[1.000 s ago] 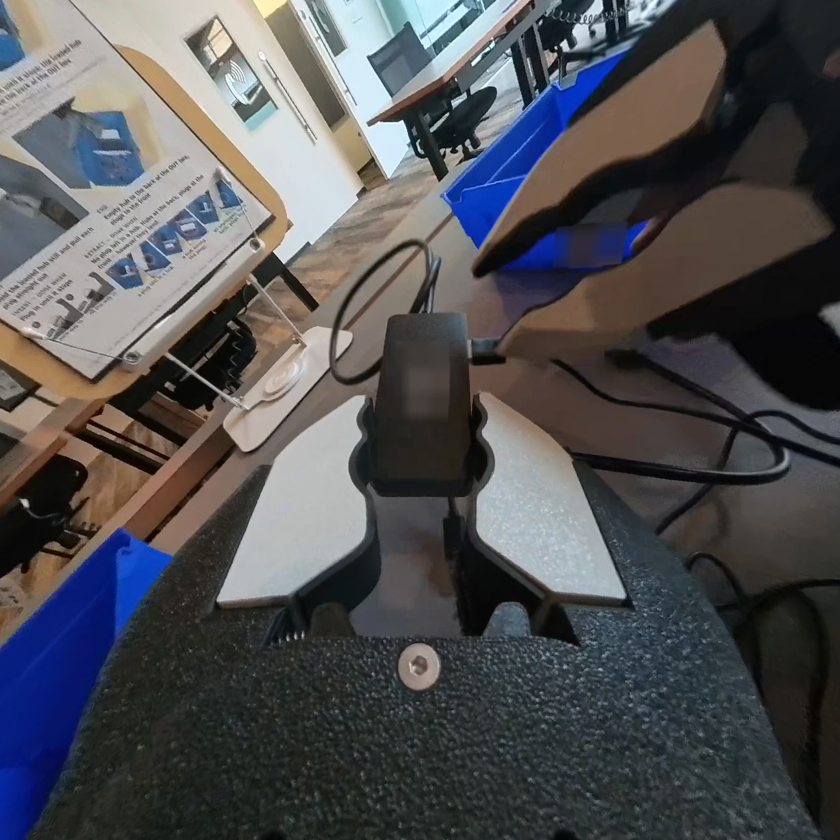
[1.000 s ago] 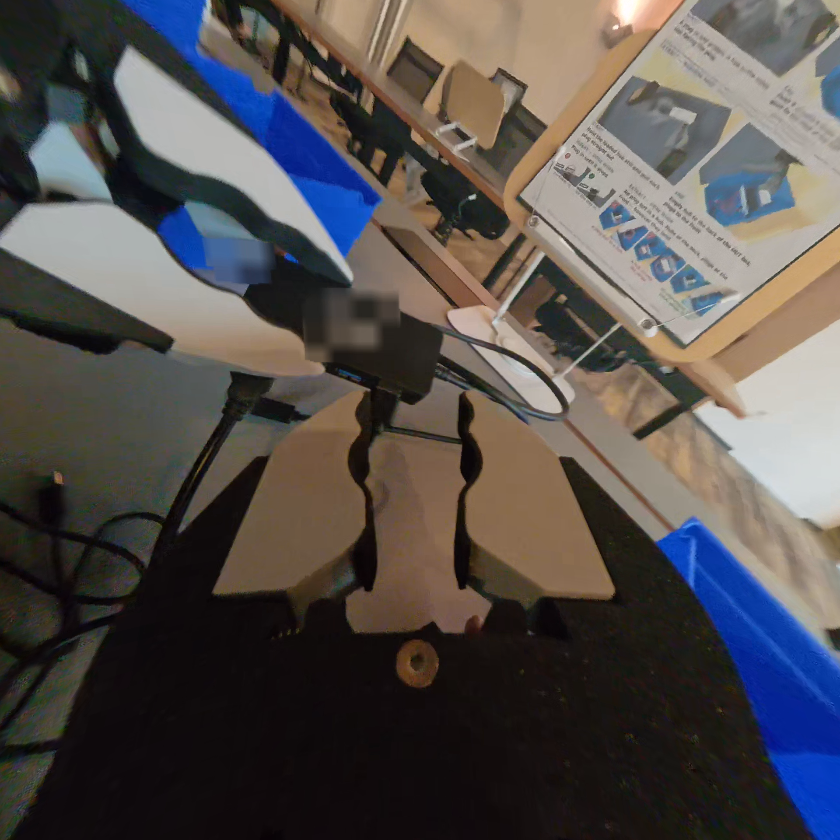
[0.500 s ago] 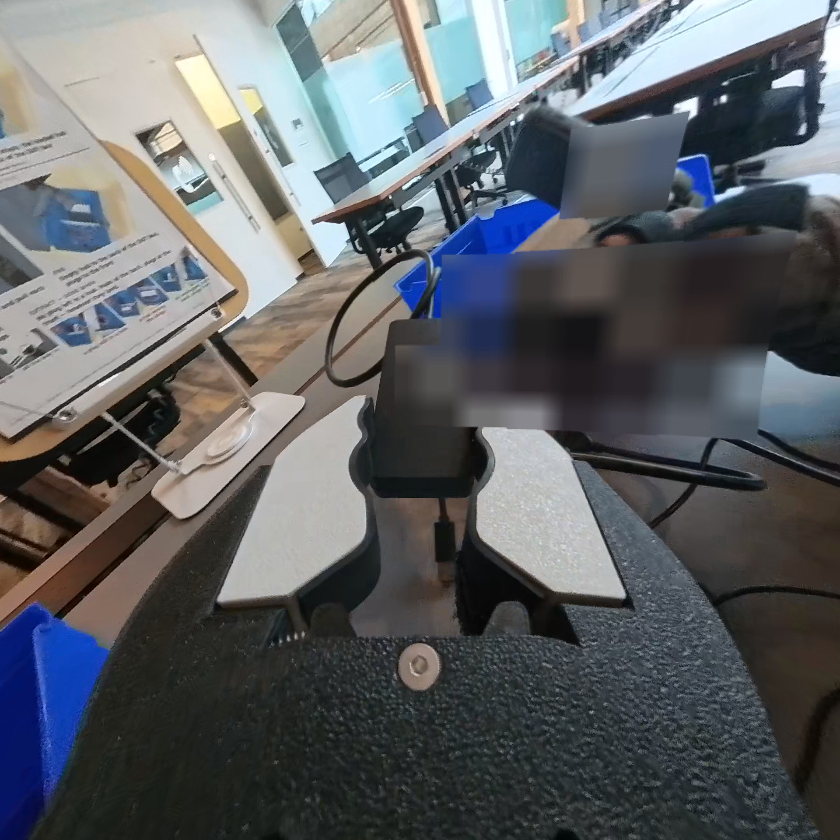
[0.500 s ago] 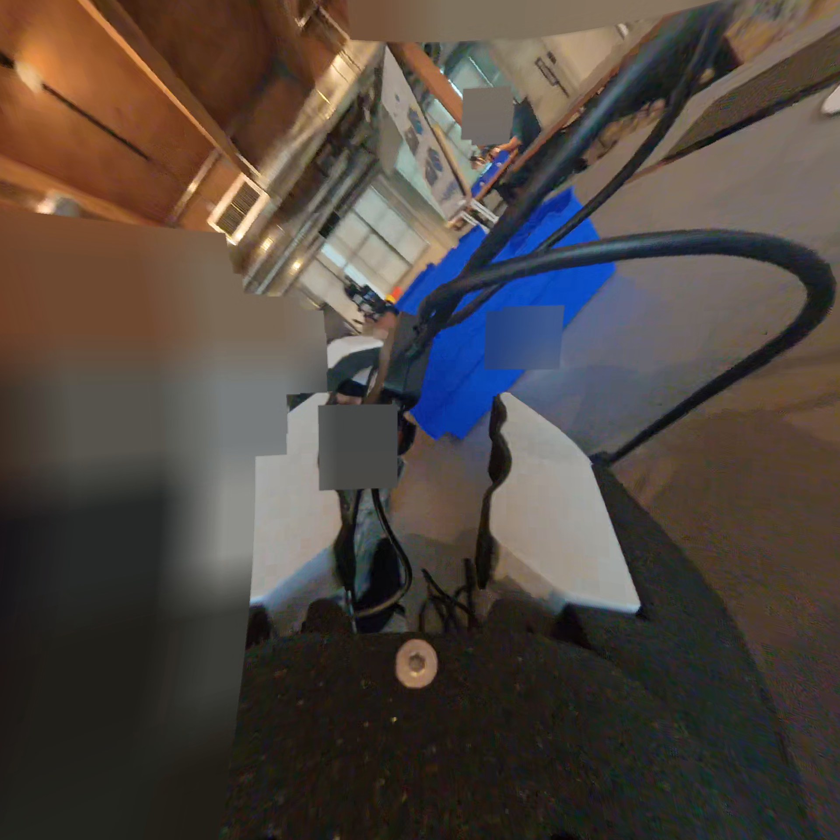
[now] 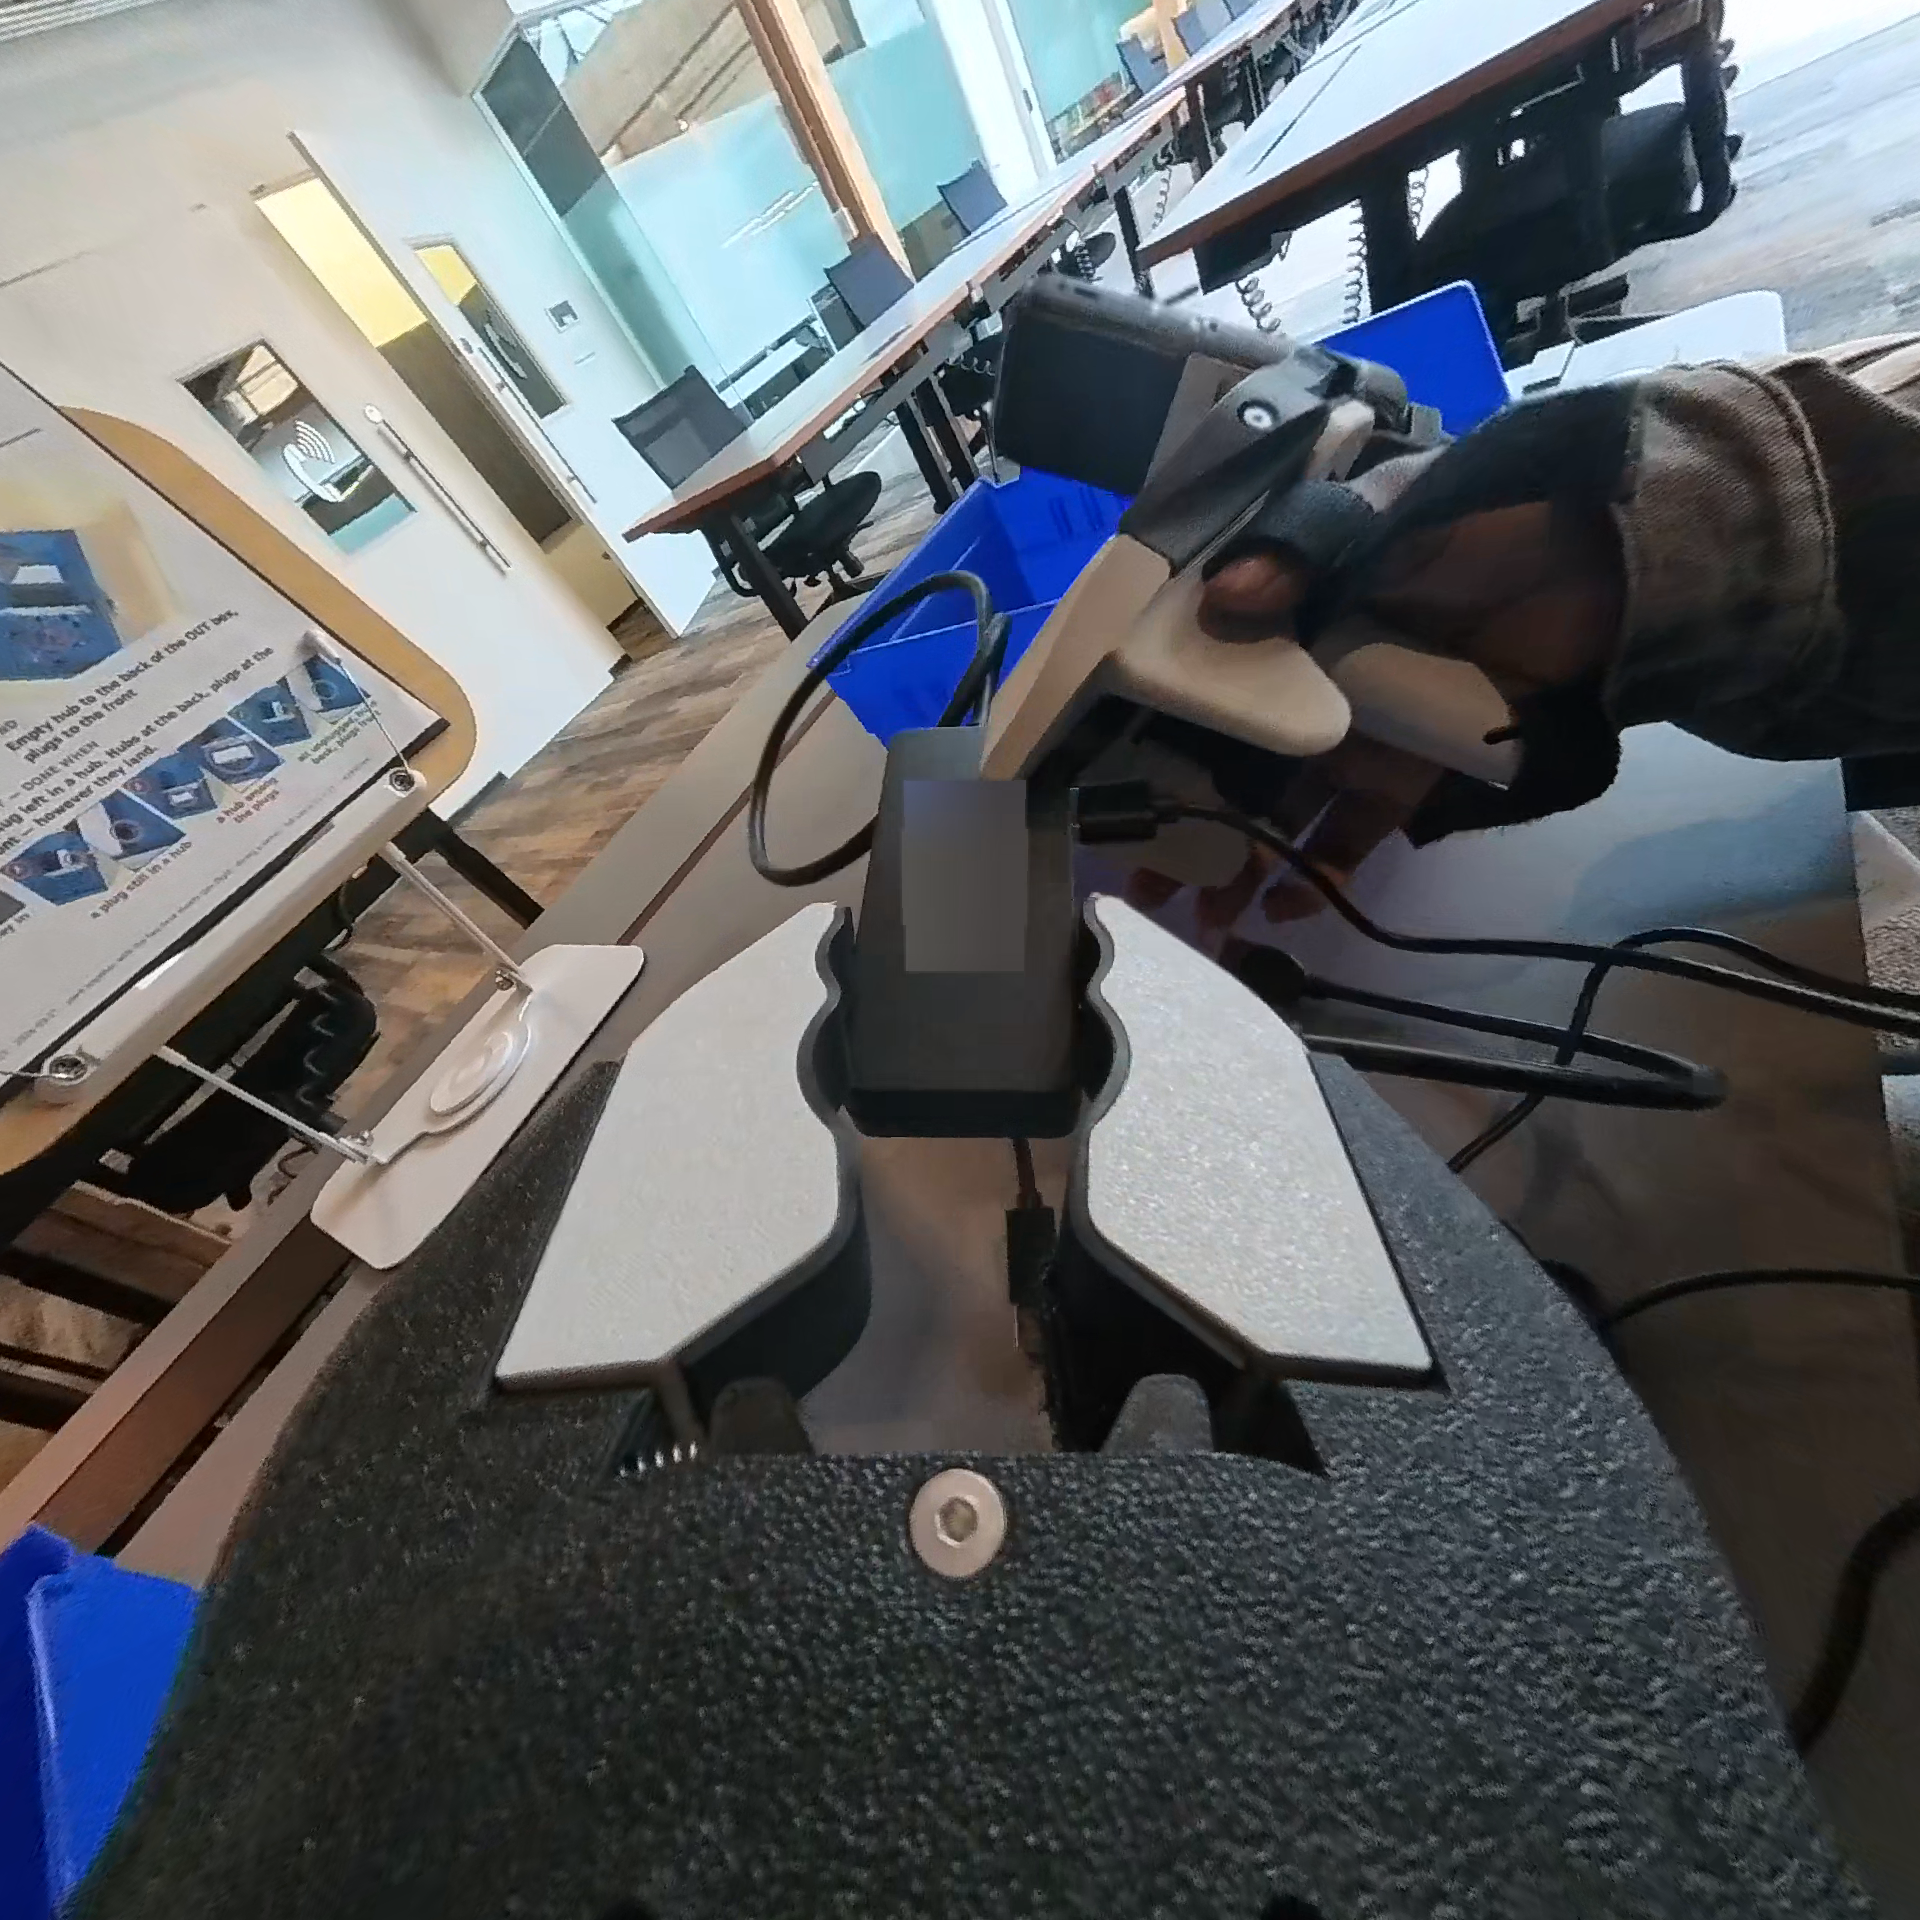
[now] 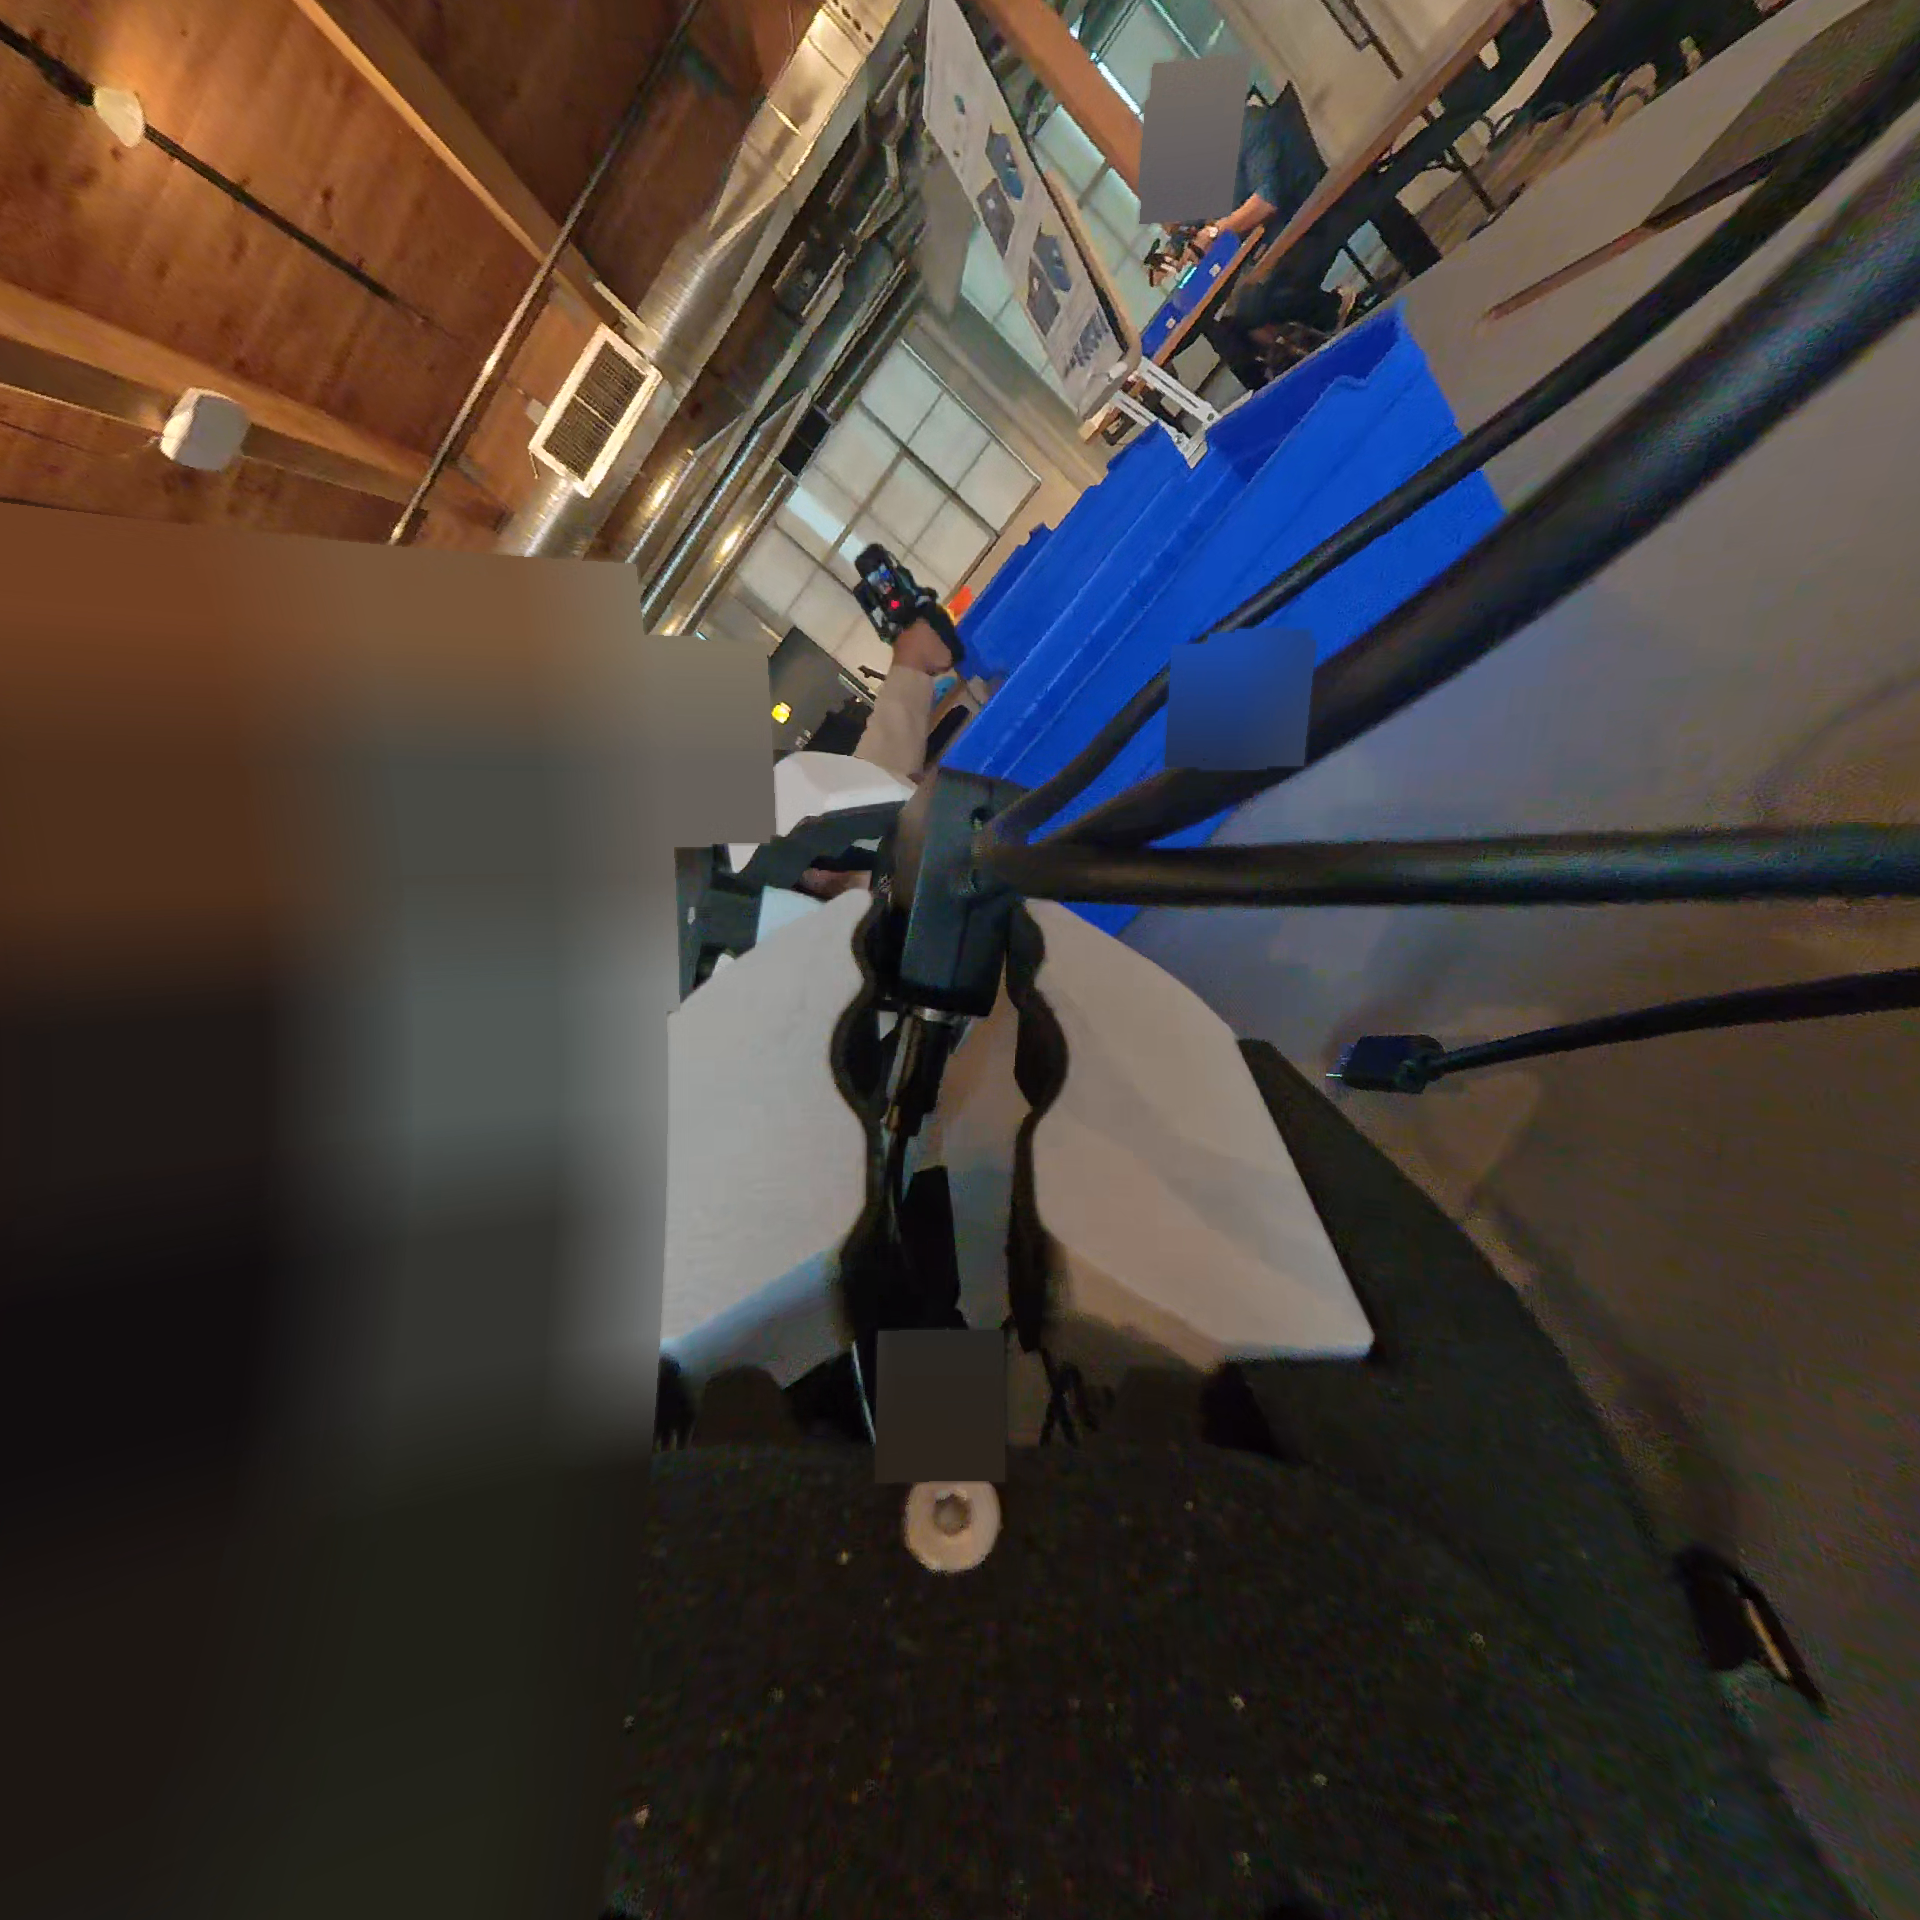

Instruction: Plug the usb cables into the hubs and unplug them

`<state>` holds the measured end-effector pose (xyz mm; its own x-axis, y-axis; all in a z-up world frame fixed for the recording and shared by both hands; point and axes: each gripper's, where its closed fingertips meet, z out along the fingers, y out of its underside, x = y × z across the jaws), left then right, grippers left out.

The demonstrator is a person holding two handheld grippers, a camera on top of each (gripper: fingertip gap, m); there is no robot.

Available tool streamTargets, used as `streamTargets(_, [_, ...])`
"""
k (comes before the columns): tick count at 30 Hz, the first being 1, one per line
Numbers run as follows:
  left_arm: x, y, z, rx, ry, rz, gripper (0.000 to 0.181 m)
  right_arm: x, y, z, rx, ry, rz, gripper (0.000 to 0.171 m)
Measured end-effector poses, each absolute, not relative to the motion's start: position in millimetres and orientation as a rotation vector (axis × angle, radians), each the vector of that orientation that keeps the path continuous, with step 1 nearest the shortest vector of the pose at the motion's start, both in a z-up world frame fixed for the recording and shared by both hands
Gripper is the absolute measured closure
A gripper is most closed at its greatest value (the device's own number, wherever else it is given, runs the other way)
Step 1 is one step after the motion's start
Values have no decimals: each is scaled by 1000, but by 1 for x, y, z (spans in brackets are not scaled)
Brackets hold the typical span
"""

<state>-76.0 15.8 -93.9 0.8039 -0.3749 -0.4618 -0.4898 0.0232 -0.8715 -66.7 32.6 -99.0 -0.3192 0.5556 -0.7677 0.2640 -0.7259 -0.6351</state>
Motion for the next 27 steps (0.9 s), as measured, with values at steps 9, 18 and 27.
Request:
streamTargets(9, [-83, 19, -91, -1598, 664, 112, 130, -64, 33, -92, -1639, -1074, 2061, 154])
streamTargets(18, [-90, -11, -80, -1647, 403, -757, 120, -55, 14, -91, -1570, -1312, 2051, 154])
streamTargets(27, [-63, -24, -117, -1854, 499, -1011, 126, -51, -12, -103, -1537, -1555, 1983, 154])
